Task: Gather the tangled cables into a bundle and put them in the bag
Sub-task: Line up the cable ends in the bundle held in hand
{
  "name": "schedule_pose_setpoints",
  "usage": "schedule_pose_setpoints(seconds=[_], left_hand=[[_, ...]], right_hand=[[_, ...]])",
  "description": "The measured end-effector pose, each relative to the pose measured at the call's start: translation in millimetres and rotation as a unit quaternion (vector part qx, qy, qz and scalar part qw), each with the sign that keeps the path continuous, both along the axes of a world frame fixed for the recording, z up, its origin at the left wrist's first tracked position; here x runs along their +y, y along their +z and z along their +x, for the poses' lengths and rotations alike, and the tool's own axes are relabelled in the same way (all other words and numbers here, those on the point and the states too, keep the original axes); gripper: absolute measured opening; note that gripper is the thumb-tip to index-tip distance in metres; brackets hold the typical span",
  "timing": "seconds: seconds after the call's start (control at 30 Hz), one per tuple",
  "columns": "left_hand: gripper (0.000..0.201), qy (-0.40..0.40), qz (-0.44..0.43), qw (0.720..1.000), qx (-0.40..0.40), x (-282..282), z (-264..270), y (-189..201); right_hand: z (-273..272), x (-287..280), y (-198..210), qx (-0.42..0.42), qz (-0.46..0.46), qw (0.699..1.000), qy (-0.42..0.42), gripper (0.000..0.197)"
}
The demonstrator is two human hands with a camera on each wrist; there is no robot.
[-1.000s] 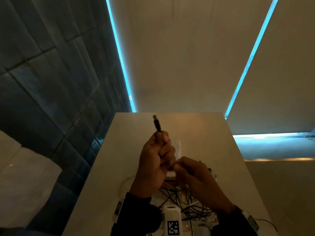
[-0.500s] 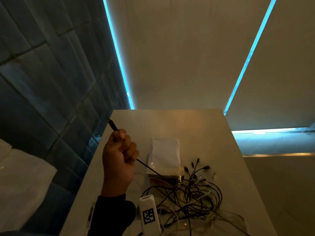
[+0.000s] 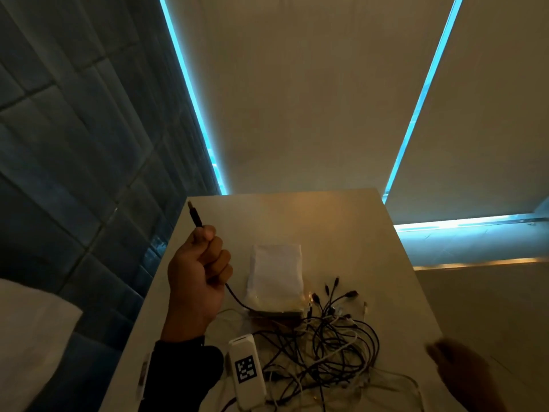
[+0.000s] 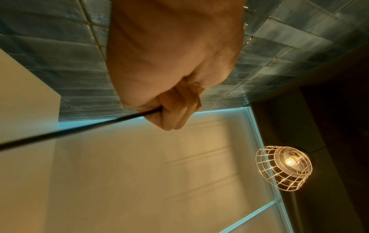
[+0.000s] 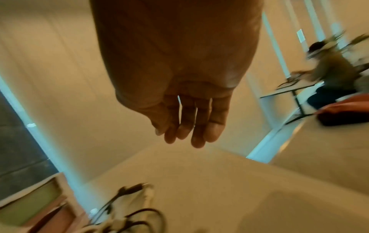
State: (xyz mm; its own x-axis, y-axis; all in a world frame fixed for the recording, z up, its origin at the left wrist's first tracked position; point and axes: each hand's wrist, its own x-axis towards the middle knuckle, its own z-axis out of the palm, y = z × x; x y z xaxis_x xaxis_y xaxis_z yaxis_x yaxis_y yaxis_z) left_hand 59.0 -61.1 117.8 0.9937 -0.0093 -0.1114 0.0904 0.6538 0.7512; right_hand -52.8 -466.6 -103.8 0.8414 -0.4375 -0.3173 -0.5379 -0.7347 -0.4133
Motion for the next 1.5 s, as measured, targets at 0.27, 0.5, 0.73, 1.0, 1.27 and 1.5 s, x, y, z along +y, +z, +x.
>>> schedule_pose_setpoints(seconds=[0.27, 0.5, 0.73, 1.0, 1.27, 1.5], left_hand=[[0.034, -0.008, 0.033, 0.999, 0.009, -5, -6, 3], [0.033, -0.025, 0.072, 0.997, 0.015, -11, -8, -2], [0.024, -0.054, 0.114, 0.992, 0.005, -30, -5, -9], [0.021, -0.069, 0.220, 0.973, 0.026, -52, -10, -19], [0.023, -0.059, 0.331, 0.942, 0.000, -54, -27, -21], [0.027, 0.068, 0.316, 0.946, -0.027, -34, -31, -19]], right_hand=[[105, 66, -17, 0.106, 0.041, 0.992, 0.055, 0.046], [108, 75, -38, 0.129, 0.061, 0.990, 0.020, 0.036], [105, 102, 7, -0.170, 0.228, 0.955, -0.085, 0.016], [98, 171, 130, -0.311, 0.478, 0.822, 0.016, 0.026], [76, 236, 183, -0.281, 0.522, 0.791, 0.147, 0.029], [68, 236, 178, -0.234, 0.472, 0.818, 0.230, 0.024]])
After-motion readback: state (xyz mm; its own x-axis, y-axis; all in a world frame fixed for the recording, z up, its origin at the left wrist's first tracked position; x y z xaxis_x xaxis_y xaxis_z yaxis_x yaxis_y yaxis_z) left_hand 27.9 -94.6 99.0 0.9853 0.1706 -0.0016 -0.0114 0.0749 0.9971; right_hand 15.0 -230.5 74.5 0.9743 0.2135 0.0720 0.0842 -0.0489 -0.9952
